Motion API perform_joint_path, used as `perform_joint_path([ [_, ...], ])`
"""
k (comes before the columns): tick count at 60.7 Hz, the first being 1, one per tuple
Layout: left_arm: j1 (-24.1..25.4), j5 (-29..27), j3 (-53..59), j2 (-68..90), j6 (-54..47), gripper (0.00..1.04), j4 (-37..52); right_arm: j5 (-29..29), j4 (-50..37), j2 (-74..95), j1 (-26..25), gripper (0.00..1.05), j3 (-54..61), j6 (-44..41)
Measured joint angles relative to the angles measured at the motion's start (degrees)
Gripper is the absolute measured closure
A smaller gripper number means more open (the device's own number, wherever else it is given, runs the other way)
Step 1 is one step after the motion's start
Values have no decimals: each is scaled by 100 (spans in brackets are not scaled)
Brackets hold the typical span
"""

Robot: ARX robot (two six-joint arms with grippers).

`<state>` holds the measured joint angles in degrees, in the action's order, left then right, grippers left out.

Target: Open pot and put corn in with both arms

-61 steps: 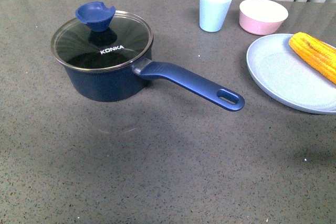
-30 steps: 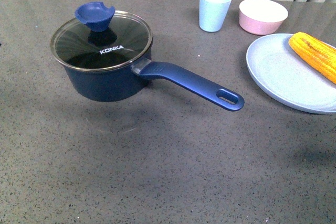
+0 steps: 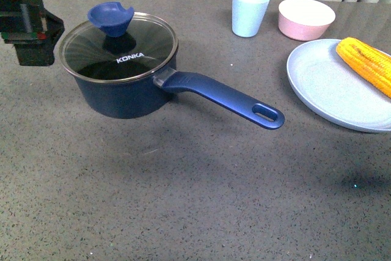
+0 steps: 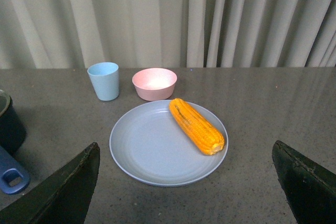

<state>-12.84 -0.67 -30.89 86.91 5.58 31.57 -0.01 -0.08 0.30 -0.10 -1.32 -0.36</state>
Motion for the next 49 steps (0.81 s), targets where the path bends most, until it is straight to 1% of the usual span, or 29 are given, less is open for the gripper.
perform_joint_path([
  [15,-282,247,-256,549,-245,9,192,0,0,0,0,9,0,2],
  [49,-417,345,-890,1353,-358,9,402,0,0,0,0,9,0,0],
])
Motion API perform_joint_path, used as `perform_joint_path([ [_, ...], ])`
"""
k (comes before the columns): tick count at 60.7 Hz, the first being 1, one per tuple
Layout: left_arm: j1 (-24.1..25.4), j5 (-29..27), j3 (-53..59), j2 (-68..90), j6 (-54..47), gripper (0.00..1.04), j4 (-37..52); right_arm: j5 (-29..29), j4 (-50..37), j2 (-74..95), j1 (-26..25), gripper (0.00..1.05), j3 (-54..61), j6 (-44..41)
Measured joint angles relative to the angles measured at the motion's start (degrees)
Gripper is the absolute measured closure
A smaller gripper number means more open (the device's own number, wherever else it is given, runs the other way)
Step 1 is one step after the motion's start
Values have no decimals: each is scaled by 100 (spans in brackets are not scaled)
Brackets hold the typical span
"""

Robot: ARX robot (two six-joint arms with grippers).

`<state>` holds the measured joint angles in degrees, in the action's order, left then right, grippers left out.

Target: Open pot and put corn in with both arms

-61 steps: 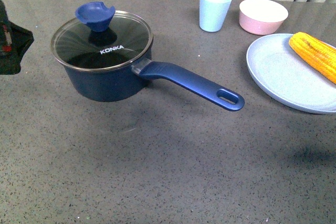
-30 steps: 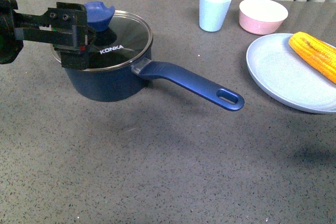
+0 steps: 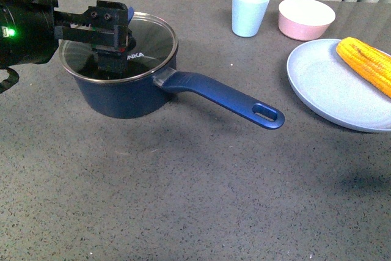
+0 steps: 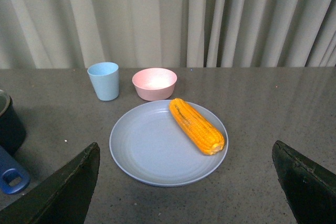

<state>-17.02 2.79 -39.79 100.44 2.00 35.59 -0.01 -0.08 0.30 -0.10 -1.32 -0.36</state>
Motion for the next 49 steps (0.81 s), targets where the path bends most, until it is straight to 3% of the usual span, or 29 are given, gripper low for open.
perform_joint_path([
  [49,-136,-199,-892,763,221,9,-39,2,0,0,0,9,0,0],
])
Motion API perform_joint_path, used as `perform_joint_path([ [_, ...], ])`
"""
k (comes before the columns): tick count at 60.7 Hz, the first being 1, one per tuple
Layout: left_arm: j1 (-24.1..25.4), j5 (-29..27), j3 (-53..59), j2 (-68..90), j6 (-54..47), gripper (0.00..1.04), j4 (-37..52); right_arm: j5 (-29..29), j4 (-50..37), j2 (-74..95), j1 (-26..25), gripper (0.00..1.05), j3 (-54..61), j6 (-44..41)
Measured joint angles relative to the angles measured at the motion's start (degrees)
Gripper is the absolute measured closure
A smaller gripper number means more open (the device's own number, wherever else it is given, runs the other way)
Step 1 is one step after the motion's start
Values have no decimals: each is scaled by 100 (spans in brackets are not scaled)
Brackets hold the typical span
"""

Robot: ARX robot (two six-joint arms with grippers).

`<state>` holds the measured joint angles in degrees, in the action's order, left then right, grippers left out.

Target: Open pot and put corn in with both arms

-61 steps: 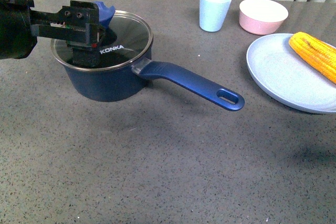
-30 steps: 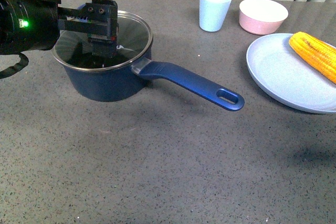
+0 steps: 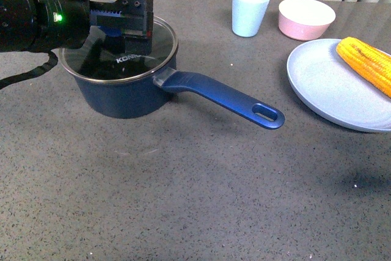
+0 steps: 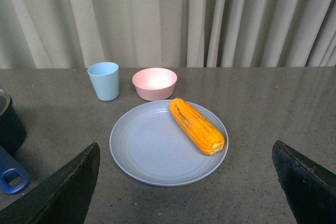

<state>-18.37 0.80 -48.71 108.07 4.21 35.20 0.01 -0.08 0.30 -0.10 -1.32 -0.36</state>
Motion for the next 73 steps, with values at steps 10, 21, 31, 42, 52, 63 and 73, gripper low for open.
perform_joint_path([
  [10,0,-31,-195,133,20,9,-66,-2,0,0,0,9,0,0],
  [21,-2,-66,-391,302,52,9,-116,0,0,0,0,9,0,0],
  [31,-4,-105,-455,391,105,9,-118,-2,0,0,0,9,0,0],
  [42,-20,-168,-472,446,127,9,-116,-2,0,0,0,9,0,0],
  [52,-33,-188,-472,455,129,12,-105,0,0,0,0,9,0,0],
  [63,-20,-254,-472,455,153,40,-105,-2,0,0,0,9,0,0],
  [73,-17,-271,-472,455,151,44,-105,-2,0,0,0,9,0,0],
])
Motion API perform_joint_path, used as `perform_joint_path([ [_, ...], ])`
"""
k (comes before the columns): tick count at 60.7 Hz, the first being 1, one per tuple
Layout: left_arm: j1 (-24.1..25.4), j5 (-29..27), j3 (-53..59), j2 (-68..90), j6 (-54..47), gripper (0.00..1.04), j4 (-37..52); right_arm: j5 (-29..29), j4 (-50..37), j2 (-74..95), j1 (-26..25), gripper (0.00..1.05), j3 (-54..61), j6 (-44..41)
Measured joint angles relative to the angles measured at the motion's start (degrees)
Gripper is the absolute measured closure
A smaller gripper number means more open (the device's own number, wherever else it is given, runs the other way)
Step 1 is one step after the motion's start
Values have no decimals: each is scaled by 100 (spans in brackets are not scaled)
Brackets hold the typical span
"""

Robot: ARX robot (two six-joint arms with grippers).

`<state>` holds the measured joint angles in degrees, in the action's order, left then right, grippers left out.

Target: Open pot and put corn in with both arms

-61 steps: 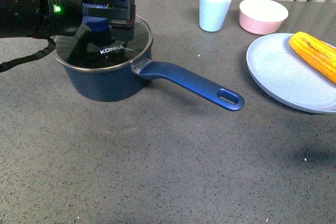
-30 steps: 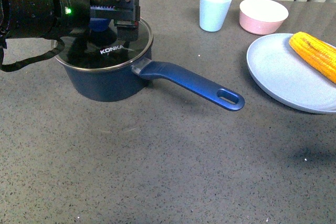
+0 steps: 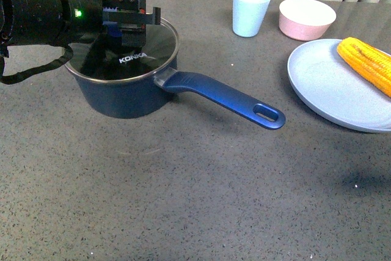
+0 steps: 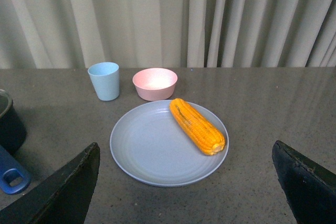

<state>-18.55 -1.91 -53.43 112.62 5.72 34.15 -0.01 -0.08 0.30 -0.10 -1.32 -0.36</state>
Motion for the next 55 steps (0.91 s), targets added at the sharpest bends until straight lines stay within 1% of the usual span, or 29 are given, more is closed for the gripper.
perform_joint_path([
  [15,-20,-24,2,-61,-2,44,-37,0,0,0,0,9,0,0],
  [29,-122,37,31,-544,37,44,-203,0,0,0,0,9,0,0],
  [36,-98,20,31,-767,63,45,-289,0,0,0,0,9,0,0],
  [44,105,-2,31,-990,61,45,-328,2,0,0,0,9,0,0],
  [55,708,-26,46,-1174,61,45,-354,0,0,0,0,9,0,0],
])
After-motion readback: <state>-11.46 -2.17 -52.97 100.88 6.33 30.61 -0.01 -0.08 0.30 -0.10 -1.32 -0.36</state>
